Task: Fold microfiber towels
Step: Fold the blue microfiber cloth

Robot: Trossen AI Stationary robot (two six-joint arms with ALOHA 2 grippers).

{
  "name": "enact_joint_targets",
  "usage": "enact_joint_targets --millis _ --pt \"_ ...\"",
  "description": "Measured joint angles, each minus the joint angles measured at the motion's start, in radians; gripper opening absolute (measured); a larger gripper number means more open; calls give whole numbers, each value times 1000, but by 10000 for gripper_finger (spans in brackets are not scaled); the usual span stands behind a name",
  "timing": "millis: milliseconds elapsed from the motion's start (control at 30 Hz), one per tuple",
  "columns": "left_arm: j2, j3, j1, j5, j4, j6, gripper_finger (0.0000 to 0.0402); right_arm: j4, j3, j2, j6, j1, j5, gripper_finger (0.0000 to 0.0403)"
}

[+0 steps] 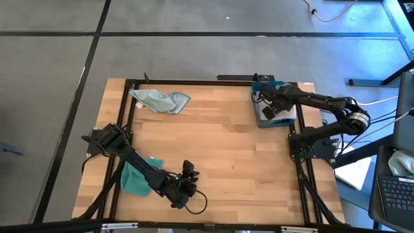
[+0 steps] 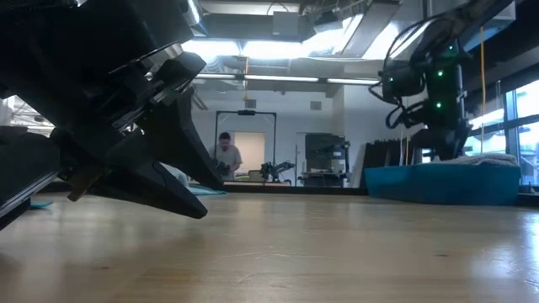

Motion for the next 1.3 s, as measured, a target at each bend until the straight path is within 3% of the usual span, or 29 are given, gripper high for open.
enact_joint_targets --millis 200,567,800,1067,1300 --pt "0 0 0 0 0 0 133 44 1 77 -83 -28 -171 169" --pt "0 0 0 0 0 -6 133 46 12 250 -138 -28 -183 169" --pt "0 0 7 6 1 -5 133 -20 135 157 -185 -10 -116 169" --pt "0 0 11 20 1 -4 133 -29 205 39 -192 -5 -119 169" --pt "1 0 32 26 4 -14 133 138 211 -88 -247 87 -333 169"
